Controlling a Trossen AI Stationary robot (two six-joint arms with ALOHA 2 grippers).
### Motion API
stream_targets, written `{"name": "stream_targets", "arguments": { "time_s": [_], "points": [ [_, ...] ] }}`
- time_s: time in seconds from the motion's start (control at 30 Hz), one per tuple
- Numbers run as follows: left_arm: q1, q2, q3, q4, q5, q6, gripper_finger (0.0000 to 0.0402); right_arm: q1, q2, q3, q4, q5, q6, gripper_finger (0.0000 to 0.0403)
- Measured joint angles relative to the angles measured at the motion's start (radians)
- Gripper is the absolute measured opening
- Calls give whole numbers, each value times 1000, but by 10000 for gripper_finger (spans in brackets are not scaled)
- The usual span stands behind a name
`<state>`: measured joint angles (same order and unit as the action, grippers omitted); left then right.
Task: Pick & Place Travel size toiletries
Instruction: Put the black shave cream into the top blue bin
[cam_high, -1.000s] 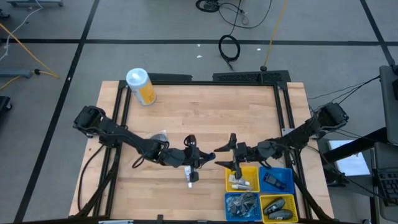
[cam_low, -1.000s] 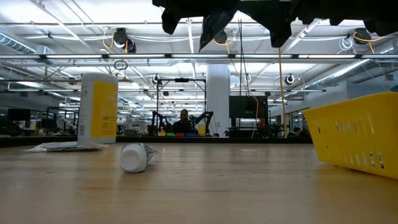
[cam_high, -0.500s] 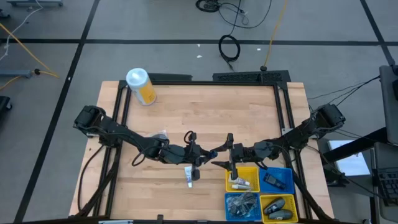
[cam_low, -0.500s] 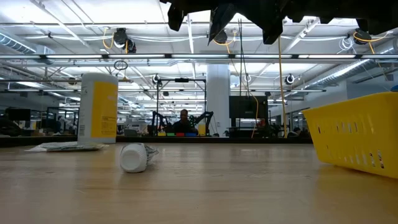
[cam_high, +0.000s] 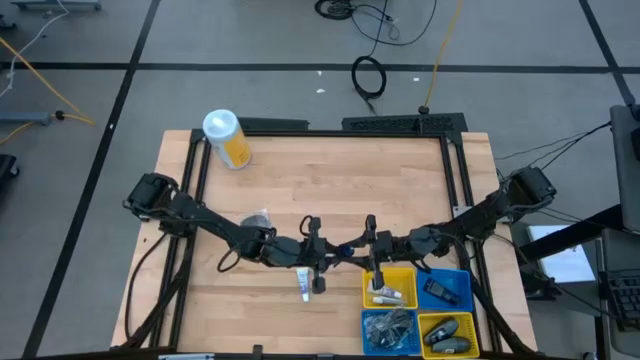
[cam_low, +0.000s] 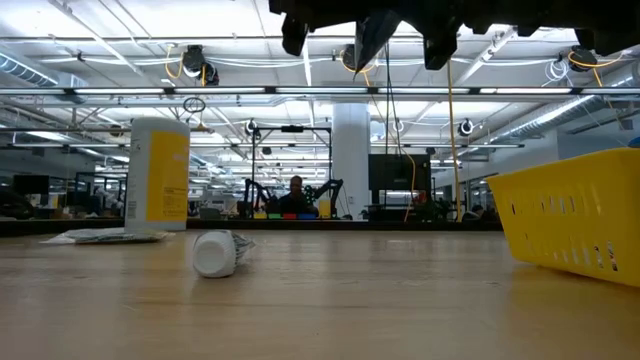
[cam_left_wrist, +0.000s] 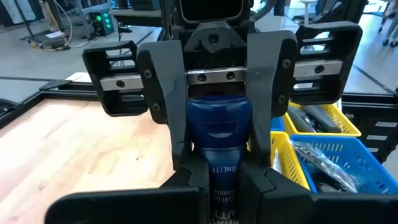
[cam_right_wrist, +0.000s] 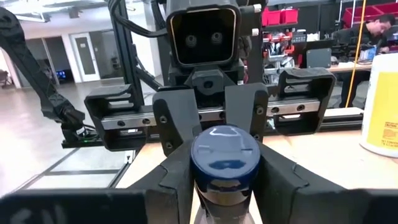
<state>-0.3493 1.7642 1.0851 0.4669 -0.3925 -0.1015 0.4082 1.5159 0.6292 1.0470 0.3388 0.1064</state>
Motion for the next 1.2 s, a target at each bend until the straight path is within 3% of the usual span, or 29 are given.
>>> {"name": "stream_targets", "arguments": {
  "time_s": [0.73,1.2],
  "points": [
    [-7,2,-1,4,-6,55,33,19,-3,3,-30,27,-22,115],
    [-13,0,3,13,19,72,157,32,-56,2,-67,32,-55,115]
  ]
}}
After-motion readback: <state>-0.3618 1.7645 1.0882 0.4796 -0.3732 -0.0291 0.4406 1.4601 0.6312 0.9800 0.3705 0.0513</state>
